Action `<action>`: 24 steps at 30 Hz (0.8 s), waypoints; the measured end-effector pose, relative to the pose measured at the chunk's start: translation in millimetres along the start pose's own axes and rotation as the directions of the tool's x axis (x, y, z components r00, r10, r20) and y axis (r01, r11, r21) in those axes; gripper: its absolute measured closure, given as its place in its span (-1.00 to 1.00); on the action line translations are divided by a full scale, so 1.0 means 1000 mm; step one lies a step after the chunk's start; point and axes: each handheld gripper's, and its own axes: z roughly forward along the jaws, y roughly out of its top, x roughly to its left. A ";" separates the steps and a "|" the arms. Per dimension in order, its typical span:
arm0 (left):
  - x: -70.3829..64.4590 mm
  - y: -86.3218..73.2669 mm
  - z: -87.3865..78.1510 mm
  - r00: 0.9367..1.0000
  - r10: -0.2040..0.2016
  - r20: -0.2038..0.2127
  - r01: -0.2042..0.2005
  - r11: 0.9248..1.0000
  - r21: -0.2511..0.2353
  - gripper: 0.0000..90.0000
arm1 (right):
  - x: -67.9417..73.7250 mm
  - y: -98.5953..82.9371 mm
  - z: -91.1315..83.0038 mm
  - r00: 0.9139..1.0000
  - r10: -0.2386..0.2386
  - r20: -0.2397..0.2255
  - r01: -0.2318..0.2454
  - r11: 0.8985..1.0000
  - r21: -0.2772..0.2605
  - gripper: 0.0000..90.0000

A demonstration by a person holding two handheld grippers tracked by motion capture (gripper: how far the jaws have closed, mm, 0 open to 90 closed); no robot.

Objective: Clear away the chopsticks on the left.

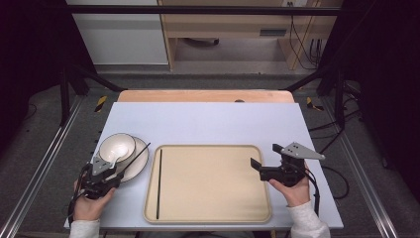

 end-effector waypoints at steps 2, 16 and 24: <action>0.001 0.000 0.002 1.000 0.003 0.007 -0.003 1.000 0.011 0.49 | 0.000 0.000 0.000 1.000 -0.004 -0.001 0.005 1.000 0.002 -0.91; -0.007 0.000 0.008 0.998 0.010 0.056 -0.012 0.999 0.030 0.87 | 0.000 -0.001 0.001 1.000 -0.005 -0.001 0.005 1.000 0.007 -0.91; -0.014 0.003 0.004 0.998 -0.007 0.062 0.006 1.000 0.012 0.89 | 0.000 0.000 0.001 1.000 -0.002 0.001 0.002 1.000 0.002 -0.91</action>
